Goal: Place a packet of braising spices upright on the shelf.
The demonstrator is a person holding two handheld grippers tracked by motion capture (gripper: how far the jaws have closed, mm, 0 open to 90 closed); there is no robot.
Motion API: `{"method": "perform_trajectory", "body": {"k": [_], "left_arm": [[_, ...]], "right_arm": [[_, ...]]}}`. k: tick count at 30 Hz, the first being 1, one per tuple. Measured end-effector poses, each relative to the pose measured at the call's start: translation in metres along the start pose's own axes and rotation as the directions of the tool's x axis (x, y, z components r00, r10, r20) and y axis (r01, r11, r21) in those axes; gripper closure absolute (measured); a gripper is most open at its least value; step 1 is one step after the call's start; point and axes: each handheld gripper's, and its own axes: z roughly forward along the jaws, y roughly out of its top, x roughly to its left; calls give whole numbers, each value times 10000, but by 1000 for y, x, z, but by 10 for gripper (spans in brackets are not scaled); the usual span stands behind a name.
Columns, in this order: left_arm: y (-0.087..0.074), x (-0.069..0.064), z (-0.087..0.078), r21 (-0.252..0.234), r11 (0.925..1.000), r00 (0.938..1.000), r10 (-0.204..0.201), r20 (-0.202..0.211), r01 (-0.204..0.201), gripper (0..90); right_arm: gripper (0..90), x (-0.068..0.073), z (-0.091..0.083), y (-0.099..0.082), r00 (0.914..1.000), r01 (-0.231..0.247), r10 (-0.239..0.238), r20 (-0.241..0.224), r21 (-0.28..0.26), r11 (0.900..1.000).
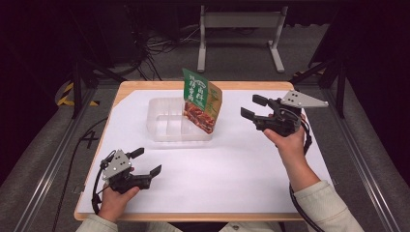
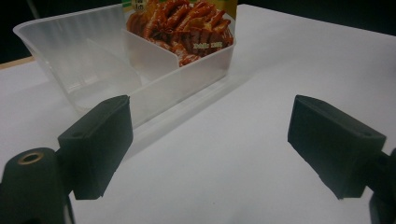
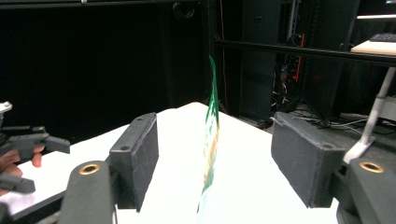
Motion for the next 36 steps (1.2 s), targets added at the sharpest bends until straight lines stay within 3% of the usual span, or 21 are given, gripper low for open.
{"method": "perform_trajectory", "body": {"k": [9,14,17,22,36], "left_arm": [[0,0,0,-23,10000,10000,13,-31,-13,146],[0,1,-2,-41,10000,10000,5,-45,-6,144],[-1,1,-3,-38,10000,10000,9,-72,-10,143],[-1,0,-4,-80,9999,9999,-63,-82,63,142],[-5,-1,-15,-139,9999,9998,-93,-197,90,138]], "right_arm": [[195,-2,-33,-7,9999,-101,97,70,623,9980],[165,-2,-44,-12,9999,-151,153,-27,605,9981],[153,1,-53,-20,9999,147,-149,11,786,9968],[153,7,-65,-35,9997,235,-229,-94,709,9972],[148,14,-71,-82,9991,341,-310,-280,1214,9920]]}}
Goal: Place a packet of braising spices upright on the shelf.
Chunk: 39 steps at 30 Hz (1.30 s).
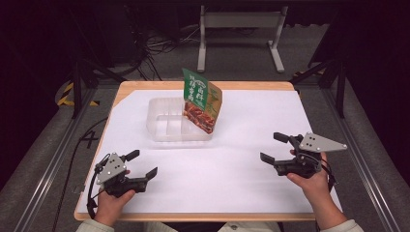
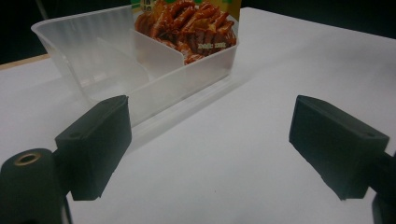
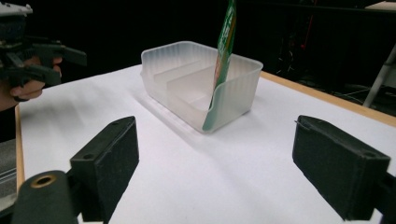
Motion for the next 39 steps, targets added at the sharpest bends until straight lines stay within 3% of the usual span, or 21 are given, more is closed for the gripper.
{"method": "perform_trajectory", "body": {"k": [12,21,39], "left_arm": [[-1,0,-5,-165,9998,9999,-90,76,91,134],[-1,1,-3,-100,9999,10000,-16,91,17,134],[-1,2,1,51,10000,9999,79,102,-80,134]], "right_arm": [[142,-1,13,-32,9996,150,-133,-245,725,9973],[151,-7,21,-61,9998,-84,103,-143,1296,9915],[151,-9,26,-70,9993,-357,372,-59,1685,9851]]}}
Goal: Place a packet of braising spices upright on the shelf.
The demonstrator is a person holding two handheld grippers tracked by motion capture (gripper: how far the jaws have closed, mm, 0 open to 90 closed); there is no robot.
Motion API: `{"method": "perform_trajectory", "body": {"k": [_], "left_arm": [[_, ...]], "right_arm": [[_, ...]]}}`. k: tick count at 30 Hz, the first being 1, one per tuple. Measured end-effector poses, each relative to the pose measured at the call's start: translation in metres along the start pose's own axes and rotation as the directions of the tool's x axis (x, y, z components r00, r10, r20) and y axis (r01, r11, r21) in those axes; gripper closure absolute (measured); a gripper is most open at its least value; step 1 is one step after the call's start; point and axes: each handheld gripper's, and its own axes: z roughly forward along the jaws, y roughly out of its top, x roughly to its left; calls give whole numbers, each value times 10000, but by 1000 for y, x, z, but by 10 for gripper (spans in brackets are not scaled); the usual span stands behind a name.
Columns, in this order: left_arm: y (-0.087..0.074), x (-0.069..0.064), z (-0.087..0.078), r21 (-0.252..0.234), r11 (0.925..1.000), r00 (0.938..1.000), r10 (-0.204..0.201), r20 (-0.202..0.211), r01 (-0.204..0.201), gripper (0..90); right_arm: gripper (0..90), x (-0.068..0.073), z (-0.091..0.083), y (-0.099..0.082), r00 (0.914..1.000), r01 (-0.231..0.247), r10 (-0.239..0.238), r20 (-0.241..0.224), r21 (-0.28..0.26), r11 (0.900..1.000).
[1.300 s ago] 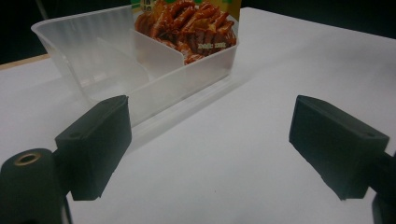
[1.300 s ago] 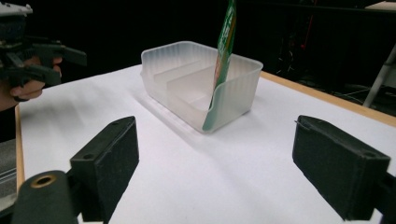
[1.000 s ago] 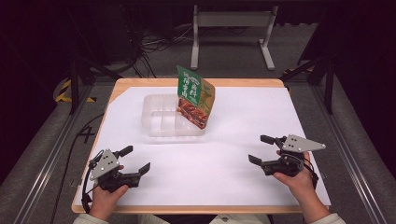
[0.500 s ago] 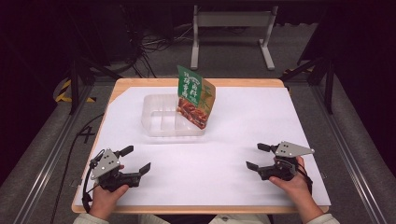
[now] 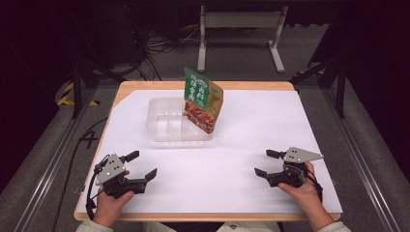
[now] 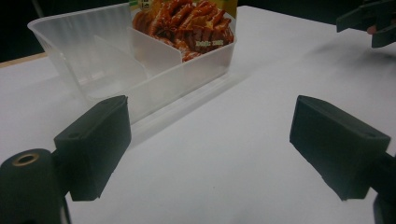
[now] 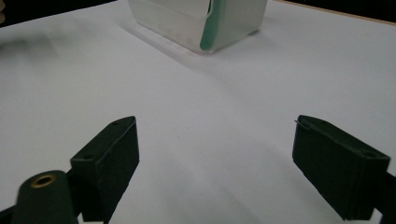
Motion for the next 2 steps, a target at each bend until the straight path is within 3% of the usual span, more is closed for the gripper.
{"method": "perform_trajectory", "body": {"k": [2], "left_arm": [[0,0,1,112,9999,10000,-73,-47,74,134]], "right_arm": [[152,0,0,0,10000,1,-1,23,11,10000]]}}
